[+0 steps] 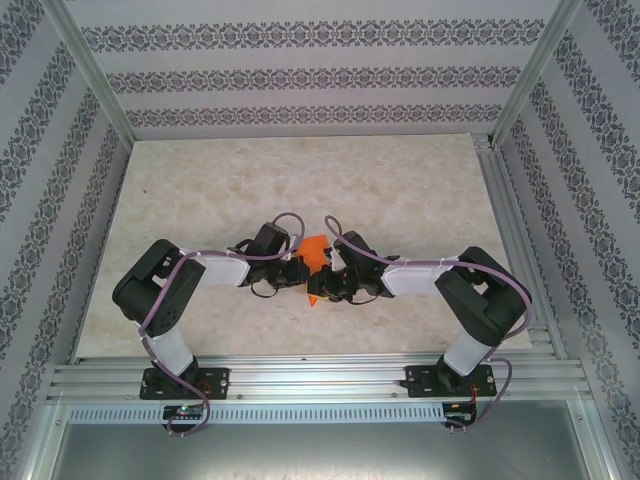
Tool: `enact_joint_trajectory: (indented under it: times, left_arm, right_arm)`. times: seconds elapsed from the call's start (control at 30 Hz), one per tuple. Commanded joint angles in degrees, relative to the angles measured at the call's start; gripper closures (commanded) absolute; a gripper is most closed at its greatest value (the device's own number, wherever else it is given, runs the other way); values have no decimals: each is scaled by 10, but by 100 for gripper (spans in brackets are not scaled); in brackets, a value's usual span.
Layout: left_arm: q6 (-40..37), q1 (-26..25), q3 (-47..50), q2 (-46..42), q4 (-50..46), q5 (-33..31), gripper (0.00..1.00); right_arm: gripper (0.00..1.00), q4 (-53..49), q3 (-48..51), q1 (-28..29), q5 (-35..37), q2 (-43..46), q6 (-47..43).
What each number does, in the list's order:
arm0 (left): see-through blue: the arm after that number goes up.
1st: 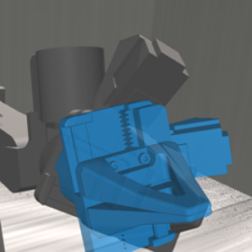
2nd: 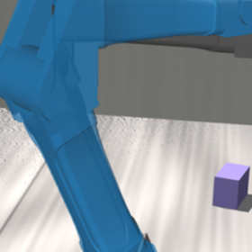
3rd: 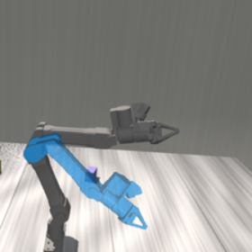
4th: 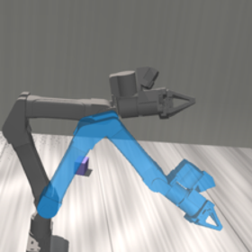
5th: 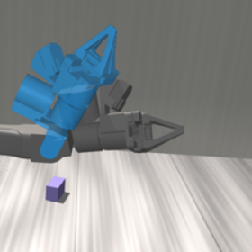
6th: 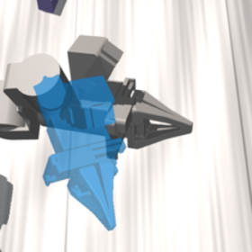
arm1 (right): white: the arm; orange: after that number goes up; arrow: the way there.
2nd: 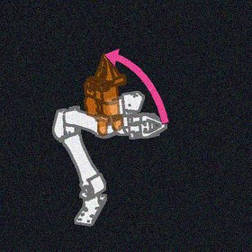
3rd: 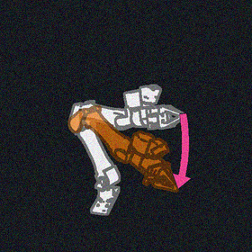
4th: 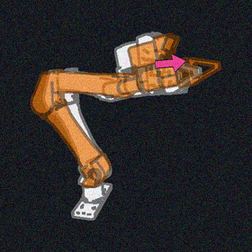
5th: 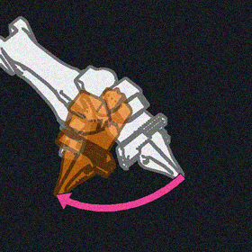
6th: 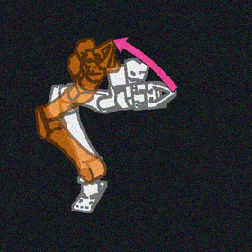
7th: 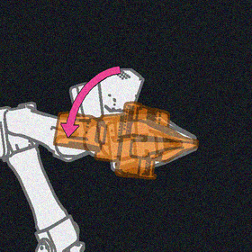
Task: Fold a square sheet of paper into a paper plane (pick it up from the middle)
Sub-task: Third fold the triangle at the center of the table.
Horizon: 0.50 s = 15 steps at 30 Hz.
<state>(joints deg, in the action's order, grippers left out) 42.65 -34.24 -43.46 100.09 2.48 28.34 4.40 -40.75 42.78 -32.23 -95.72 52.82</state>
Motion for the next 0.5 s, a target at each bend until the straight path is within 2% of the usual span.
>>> enact_joint_trajectory:
  times: [0.0, 0.13, 0.47]
  left_arm:
    - [-7, -3, -4, 12, 0, 12, 90]
    - [-10, -3, -7, 16, -2, 21, 90]
    - [-10, -4, -10, 24, -8, 19, 90]
  right_arm:
    - [75, 8, 3, 9, 1, -2, 3]
    - [76, -21, 1, 9, 22, 3, -7]
    - [76, -8, 2, 14, 2, -12, 4]
